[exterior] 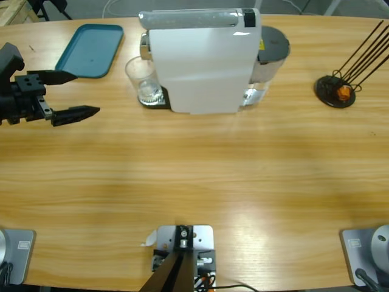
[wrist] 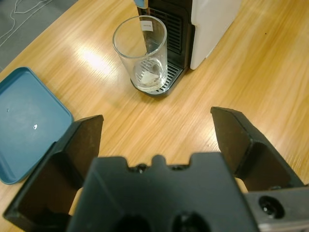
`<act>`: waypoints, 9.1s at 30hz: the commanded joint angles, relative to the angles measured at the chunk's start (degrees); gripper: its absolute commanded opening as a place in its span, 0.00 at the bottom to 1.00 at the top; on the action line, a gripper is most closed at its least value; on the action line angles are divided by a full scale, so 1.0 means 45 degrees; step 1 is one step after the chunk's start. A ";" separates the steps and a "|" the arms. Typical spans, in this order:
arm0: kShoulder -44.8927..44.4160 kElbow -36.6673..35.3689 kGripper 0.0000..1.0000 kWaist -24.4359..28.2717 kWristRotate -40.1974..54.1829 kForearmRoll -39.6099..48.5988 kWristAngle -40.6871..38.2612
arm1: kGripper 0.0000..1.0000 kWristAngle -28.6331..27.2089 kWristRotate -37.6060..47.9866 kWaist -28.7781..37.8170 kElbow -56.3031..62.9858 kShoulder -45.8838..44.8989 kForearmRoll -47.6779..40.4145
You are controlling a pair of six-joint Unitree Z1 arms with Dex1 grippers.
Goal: Pour coffee
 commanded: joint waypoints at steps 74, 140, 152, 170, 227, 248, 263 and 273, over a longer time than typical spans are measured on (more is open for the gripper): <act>-0.3125 -0.0033 1.00 -0.1471 -0.2921 0.2662 0.0758 | 1.00 0.1084 -0.1352 0.0360 1.6705 -1.0474 -0.9922; -0.3207 0.0690 1.00 -0.1471 -0.2734 0.1963 0.1554 | 1.00 0.1471 -0.1411 0.0380 1.6705 -1.0064 -0.9727; -0.2460 0.0084 1.00 -0.1099 -0.2628 0.1377 0.2273 | 1.00 0.1467 -0.1403 0.0380 1.6681 -0.9794 -0.9618; 0.1211 -0.0959 1.00 0.1463 0.0063 0.0334 -0.3289 | 1.00 0.1530 -0.1411 0.0462 1.6685 -0.9243 -0.9618; 0.8094 -0.3880 1.00 0.0873 0.1278 -0.3670 -0.5653 | 1.00 0.1549 -0.1392 0.0478 1.6685 -0.8181 -0.9754; 0.8055 -0.3798 0.91 0.0873 0.1317 -0.3518 -0.4629 | 1.00 0.1510 -0.1392 0.0478 1.6724 -0.8114 -0.9950; 0.7957 -0.3783 0.32 0.0842 0.1352 -0.3182 -0.4465 | 1.00 0.1467 -0.1392 0.0478 1.6732 -0.8181 -0.9969; 0.7840 -0.3494 0.00 0.0861 0.1708 -0.3252 -0.4621 | 1.00 0.1463 -0.1392 0.0478 1.6748 -0.8286 -0.9989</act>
